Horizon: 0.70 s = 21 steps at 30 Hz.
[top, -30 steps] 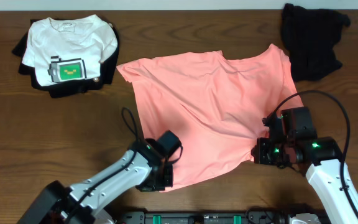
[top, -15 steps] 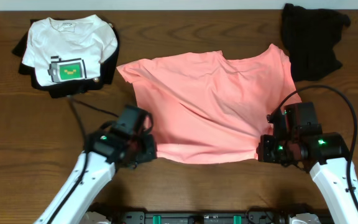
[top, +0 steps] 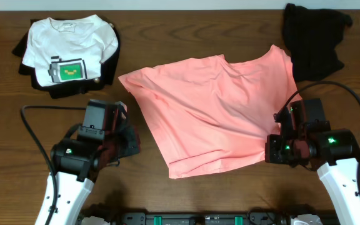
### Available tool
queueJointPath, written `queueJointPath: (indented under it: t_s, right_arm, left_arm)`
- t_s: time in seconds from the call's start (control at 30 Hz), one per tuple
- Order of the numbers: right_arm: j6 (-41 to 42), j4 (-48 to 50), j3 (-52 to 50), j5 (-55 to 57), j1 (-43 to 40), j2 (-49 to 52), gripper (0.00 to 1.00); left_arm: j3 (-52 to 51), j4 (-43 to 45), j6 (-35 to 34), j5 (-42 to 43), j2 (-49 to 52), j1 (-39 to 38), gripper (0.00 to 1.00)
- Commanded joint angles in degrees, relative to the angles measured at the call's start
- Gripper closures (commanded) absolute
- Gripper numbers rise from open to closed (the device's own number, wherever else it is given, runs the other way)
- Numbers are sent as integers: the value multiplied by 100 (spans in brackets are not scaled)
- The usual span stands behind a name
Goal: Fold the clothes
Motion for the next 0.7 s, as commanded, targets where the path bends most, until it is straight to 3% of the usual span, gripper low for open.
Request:
queueJointPath:
  t_s: [0.0,0.27,0.33,0.47,0.5,0.53,0.67]
  right_arm:
    - [-74,-24,116,92,-46,-37,99]
    - [-76,234,116,92,-46,-37,99]
    - [-76,280,116,92,-46,-37,99]
    - [-76,308,116,92,-46,-37,99]
    - [-79,308,116,94,-46,-37,99]
    - [-79,308,116,94,-46,-37,99]
    - [-79,304,116,94,-46,-37,99]
  left_arm:
    - [192,-81,186,195,-24,33,94]
    - [116,-514,754,269,396,-612,93]
    - [68,-466,901,269,560,-955,83]
    - [55,-369,1521,262,942,-1633,44]
    - [55,-310,1714,245,1067,-1781,39]
    - [55,-238,1915,243,1200,-1906,35]
    - [55,57,2382,245,1757,-2192,34]
